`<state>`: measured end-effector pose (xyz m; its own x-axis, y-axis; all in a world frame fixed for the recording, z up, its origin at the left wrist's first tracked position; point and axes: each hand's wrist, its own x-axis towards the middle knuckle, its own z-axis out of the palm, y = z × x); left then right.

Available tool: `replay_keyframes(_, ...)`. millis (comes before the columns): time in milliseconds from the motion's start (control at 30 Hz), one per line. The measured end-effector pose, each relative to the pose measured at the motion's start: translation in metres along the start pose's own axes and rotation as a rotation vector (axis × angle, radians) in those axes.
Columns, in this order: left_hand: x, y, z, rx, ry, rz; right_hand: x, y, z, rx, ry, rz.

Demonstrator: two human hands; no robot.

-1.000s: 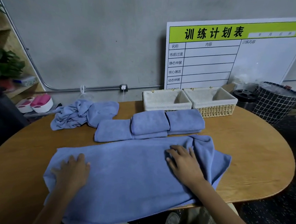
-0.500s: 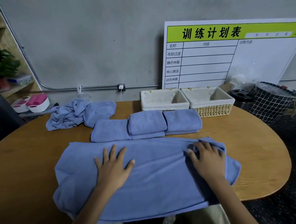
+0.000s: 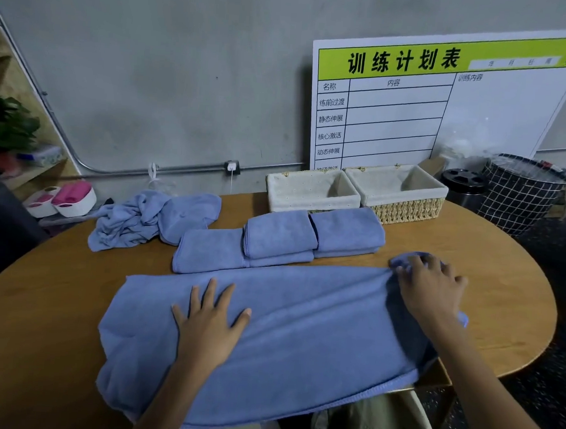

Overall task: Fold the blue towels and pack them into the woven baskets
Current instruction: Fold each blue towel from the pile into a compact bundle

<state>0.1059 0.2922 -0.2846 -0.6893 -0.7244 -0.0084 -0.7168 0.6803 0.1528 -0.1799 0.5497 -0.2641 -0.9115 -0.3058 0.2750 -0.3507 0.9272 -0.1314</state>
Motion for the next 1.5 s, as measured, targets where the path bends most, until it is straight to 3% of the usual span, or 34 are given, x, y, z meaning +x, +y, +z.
replay_keyframes(133,0.0,0.0,0.0,0.005,-0.026,-0.01,-0.014,-0.03,0.011,0.031,0.032,-0.223)
replay_keyframes(233,-0.003,-0.004,-0.001,0.02,-0.035,-0.023,-0.008,-0.018,0.021,0.174,-0.058,-0.125)
replay_keyframes(400,-0.01,-0.008,0.0,0.05,-0.04,-0.05,0.015,0.015,0.022,0.203,-0.05,-0.058)
replay_keyframes(567,-0.009,-0.006,-0.002,0.049,-0.036,-0.054,0.036,0.013,0.017,0.12,-0.088,-0.07)
replay_keyframes(800,-0.008,-0.005,0.0,0.059,-0.032,-0.068,0.068,0.02,0.016,0.384,-0.219,-0.037)
replay_keyframes(967,-0.007,-0.006,0.002,0.062,-0.003,-0.07,0.081,0.025,0.012,0.435,-0.258,-0.05)
replay_keyframes(1033,-0.007,-0.006,0.002,0.053,0.003,-0.075,0.084,0.028,0.014,0.468,-0.218,-0.026)
replay_keyframes(1200,-0.006,-0.005,0.002,0.083,-0.003,-0.086,0.102,0.038,0.004,0.731,0.092,0.171)
replay_keyframes(1300,-0.007,-0.005,0.003,0.076,0.006,-0.084,0.106,0.039,0.004,0.77,0.125,0.242)
replay_keyframes(1400,-0.008,-0.005,0.002,0.063,0.011,-0.085,0.092,0.029,0.007,0.711,0.132,0.225)
replay_keyframes(1500,-0.008,-0.004,0.001,0.083,-0.004,-0.084,0.066,0.012,0.005,0.664,0.16,0.06)
